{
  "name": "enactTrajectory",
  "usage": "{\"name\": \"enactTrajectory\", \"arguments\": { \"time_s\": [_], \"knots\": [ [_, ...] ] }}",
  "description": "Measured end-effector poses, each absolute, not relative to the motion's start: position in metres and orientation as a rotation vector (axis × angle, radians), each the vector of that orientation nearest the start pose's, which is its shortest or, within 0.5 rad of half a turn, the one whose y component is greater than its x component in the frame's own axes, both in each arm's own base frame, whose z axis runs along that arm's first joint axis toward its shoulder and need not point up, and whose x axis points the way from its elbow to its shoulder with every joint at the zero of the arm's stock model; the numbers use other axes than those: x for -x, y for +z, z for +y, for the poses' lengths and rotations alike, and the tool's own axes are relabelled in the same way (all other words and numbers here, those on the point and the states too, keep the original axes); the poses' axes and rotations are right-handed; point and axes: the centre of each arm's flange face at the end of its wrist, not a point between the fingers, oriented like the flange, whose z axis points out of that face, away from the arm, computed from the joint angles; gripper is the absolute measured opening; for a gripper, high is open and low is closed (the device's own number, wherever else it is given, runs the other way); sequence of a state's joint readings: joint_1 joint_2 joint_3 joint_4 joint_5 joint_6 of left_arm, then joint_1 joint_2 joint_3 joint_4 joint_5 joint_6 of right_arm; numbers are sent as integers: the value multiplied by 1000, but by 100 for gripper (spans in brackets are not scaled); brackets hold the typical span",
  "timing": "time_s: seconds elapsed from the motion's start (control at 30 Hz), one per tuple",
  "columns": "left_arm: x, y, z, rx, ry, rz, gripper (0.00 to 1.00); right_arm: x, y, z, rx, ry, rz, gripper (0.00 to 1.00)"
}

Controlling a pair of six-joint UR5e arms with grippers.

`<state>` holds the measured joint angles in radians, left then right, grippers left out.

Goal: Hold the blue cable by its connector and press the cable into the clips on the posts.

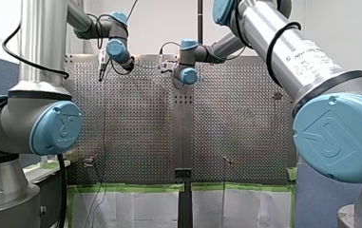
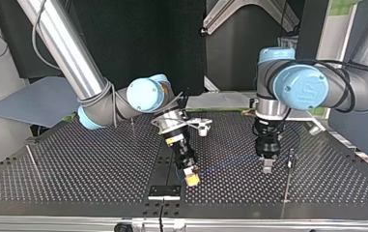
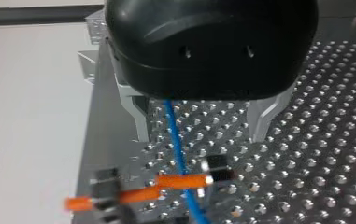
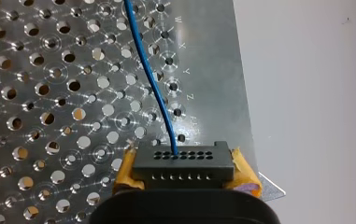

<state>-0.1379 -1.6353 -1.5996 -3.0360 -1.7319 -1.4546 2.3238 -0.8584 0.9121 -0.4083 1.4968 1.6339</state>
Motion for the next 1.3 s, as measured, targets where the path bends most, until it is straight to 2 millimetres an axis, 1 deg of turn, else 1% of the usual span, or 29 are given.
{"name": "enactTrajectory", "arguments": {
  "time_s": [0.17, 0.4, 0.43, 0.47, 0.5, 0.53, 0.57, 0.6, 0.63, 0.67, 1.0, 1.3],
  "knots": [
    [-498, 449, -188, -74, 112, 1563, 99, -648, 403, -486, -1418, 2062, -579, 0],
    [-499, 450, -188, -66, 108, 1555, 99, -648, 403, -486, -1420, 2062, -579, 0],
    [-499, 450, -188, -65, 107, 1554, 95, -648, 403, -486, -1420, 2062, -579, 0],
    [-499, 450, -188, -63, 106, 1553, 80, -648, 403, -486, -1420, 2062, -579, 0],
    [-499, 451, -188, -62, 105, 1551, 80, -648, 402, -486, -1420, 2062, -579, 0],
    [-499, 451, -188, -60, 105, 1550, 58, -648, 402, -486, -1421, 2062, -579, 0],
    [-499, 452, -188, -58, 105, 1549, 42, -648, 402, -486, -1421, 2061, -579, 0],
    [-499, 452, -188, -55, 106, 1546, 22, -648, 402, -486, -1421, 2061, -579, 0],
    [-499, 453, -188, -53, 106, 1544, 22, -648, 402, -486, -1421, 2061, -579, 0],
    [-500, 453, -188, -52, 107, 1541, 0, -648, 402, -486, -1421, 2061, -580, 0],
    [-500, 457, -195, -82, 103, 1512, 0, -648, 402, -486, -1421, 2061, -578, 0],
    [-498, 458, -199, -74, 100, 1506, 0, -648, 401, -486, -1423, 2057, -582, 0]
  ]
}}
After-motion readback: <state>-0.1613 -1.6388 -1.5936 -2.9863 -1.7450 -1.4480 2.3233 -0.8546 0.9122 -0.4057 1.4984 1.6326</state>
